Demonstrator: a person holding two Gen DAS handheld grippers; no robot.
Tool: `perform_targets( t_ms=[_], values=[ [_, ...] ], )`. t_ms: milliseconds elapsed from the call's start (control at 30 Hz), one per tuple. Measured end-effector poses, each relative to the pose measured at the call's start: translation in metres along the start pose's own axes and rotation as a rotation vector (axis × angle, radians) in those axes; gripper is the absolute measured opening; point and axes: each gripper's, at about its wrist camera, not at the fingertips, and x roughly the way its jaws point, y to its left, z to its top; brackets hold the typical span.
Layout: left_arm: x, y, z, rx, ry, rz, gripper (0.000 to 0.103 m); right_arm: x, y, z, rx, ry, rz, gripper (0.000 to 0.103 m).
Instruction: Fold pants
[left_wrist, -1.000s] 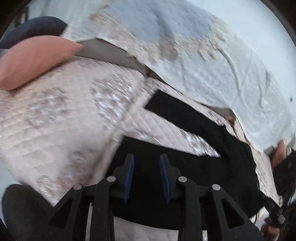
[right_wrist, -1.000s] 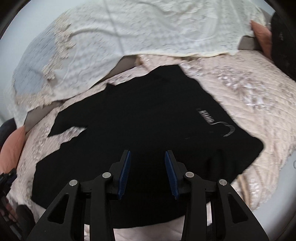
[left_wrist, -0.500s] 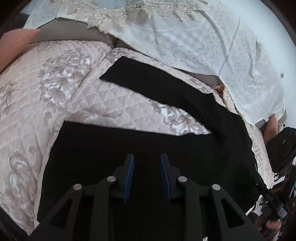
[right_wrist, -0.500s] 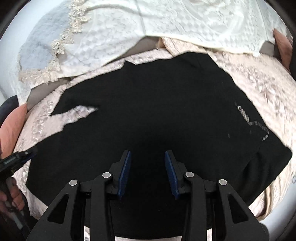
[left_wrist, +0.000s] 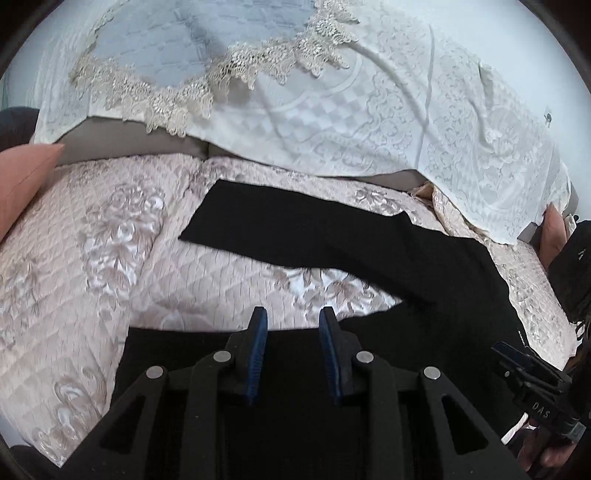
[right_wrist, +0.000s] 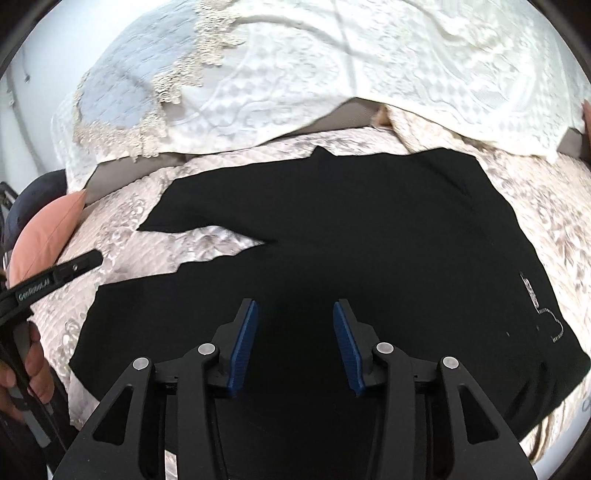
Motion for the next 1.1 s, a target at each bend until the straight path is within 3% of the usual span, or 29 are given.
perform_targets(
  t_ms=[333, 500, 633, 1000, 1100],
  values=[
    [0.014, -0.004, 0.016, 0.070, -0.017, 0.043, 0.032, 0.012, -0.001, 0.018, -0.032, -0.007, 0.003, 0.044],
    [0.033, -0.001, 0.036, 0.140, -0.012, 0.021, 0.032, 0.020, -0.012, 0.040, -0.094, -0.008, -0.011, 0.045],
    [0.055, 0.011, 0.060, 0.176, 0.012, -0.029, 0.032, 0.030, -0.028, 0.063, -0.132, 0.000, -0.015, 0.045],
    [0.146, 0.022, 0.119, 0.355, 0.083, -0.025, 0.032, 0.094, -0.071, 0.124, -0.308, 0.071, 0.015, 0.045],
    [0.171, 0.018, 0.132, 0.385, 0.119, -0.071, 0.032, 0.119, -0.077, 0.141, -0.366, 0.108, 0.027, 0.045]
  ],
)
